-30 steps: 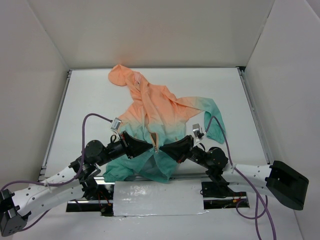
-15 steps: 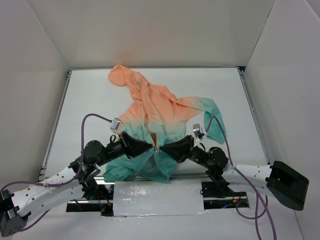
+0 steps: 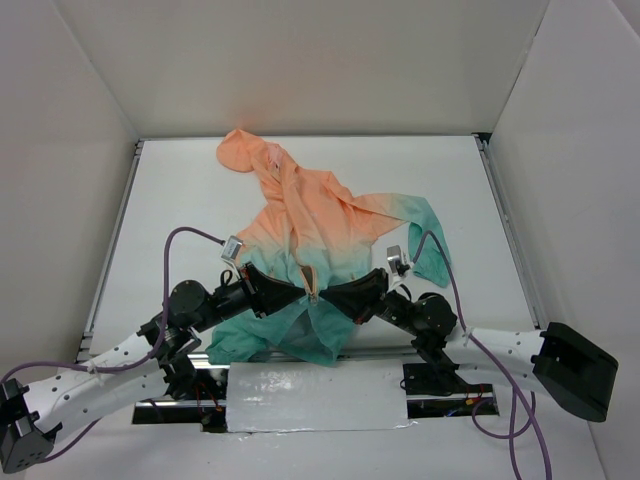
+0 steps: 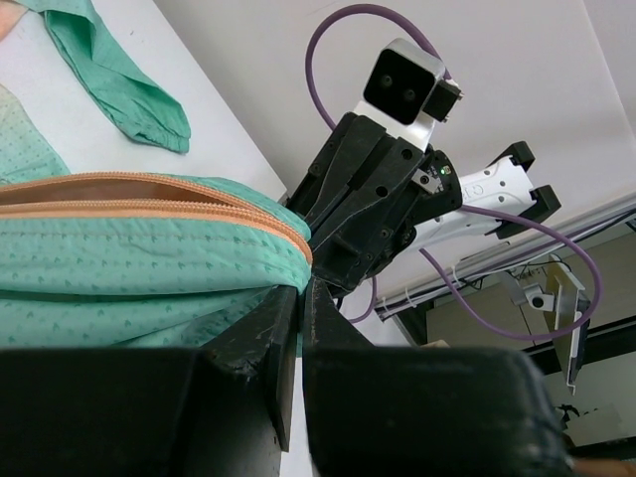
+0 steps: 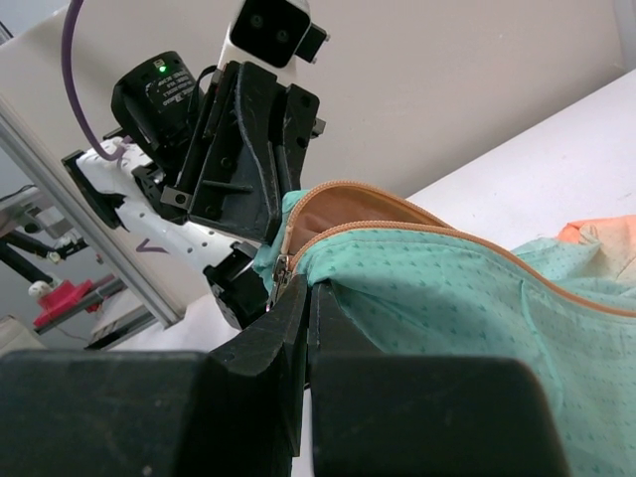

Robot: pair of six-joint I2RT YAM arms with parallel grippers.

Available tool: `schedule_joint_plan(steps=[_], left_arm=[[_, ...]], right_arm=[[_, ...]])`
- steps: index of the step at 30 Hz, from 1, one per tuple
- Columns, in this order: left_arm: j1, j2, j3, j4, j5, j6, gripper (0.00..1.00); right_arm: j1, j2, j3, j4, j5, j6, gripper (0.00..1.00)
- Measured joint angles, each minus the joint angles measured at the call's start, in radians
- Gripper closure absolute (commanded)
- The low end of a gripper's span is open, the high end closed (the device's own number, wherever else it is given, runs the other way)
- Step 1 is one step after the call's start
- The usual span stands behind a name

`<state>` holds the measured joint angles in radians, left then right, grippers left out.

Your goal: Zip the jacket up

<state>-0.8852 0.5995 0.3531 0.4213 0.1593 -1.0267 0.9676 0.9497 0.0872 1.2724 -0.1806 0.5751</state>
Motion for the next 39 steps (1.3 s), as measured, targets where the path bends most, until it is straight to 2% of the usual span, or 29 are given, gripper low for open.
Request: schedule_joint_plan(steps=[39], left_arm=[[0.000, -0.034, 0.000, -0.048, -0.023, 0.002, 1.00]], right_arm=[[-0.010, 0.024, 0.021, 0.000, -0.047, 0.008, 1.00]])
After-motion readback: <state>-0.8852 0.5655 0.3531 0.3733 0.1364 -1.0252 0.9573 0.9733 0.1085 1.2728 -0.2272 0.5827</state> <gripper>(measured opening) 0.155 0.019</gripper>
